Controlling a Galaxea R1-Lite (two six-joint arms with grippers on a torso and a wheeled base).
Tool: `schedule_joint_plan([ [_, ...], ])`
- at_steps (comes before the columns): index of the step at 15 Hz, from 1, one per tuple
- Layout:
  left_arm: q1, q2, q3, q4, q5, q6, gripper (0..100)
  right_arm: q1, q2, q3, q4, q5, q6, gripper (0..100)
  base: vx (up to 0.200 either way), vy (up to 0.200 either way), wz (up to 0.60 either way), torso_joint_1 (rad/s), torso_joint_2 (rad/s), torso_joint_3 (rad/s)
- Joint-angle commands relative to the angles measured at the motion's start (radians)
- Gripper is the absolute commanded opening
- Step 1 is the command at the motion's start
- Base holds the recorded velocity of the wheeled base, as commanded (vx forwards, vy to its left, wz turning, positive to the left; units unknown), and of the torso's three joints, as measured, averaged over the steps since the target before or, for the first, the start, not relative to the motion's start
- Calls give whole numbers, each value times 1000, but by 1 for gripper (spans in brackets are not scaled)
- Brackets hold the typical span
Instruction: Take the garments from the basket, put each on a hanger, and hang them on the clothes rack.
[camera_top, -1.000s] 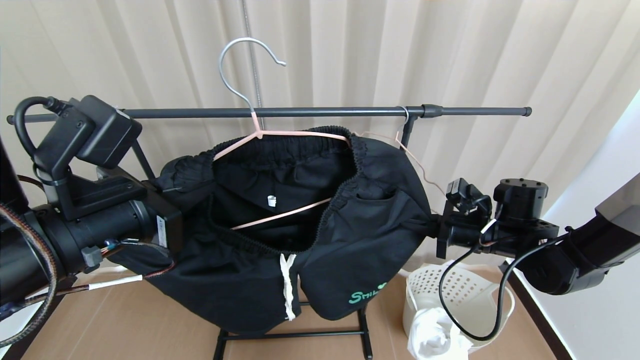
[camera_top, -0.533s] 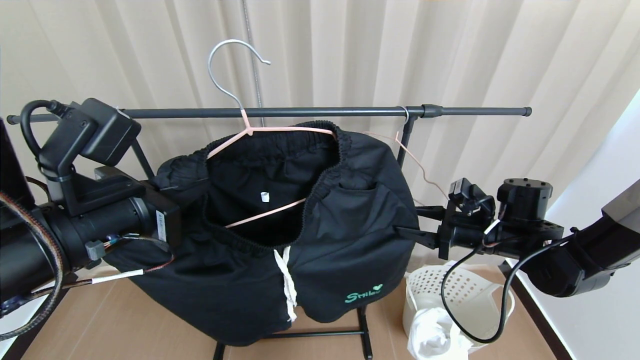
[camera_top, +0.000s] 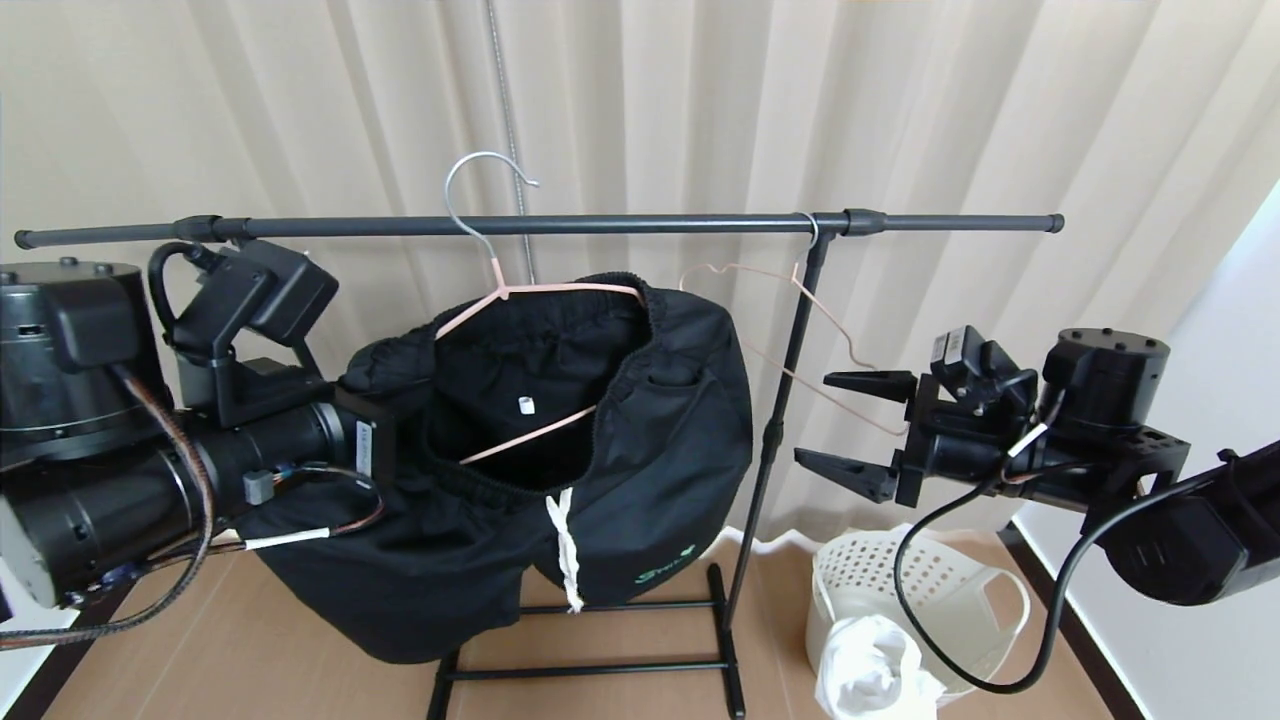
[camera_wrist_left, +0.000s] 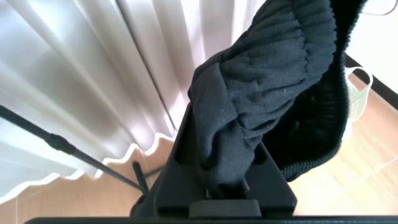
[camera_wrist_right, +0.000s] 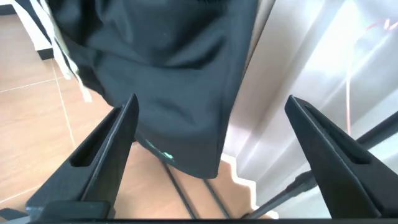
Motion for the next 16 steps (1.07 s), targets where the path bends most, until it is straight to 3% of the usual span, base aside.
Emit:
schedule_joint_plan([
  [1,2,102,-40,5,36,-31,0,34,-82,14,2,-55,2,100,0,0,0,0,0,0],
  [7,2,334,-221,10,132,-118,0,53,-152,29,2,-100,2,100,0,0,0,0,0,0],
  [12,18,535,-424,10,197,-127,0,53,-161,30,-1,-103,0,100,0,0,0,0,0,0],
  [14,20,544,-437,10,197,-132,0,51,-161,30,1,-103,0,100,0,0,0,0,0,0],
  [15,31,622,-540,13,204,-150,0,51,-160,30,-1,-103,0,100,0,0,0,0,0,0],
  [16,34,636,-557,13,211,-150,0,53,-160,30,1,-103,0,100,0,0,0,0,0,0],
])
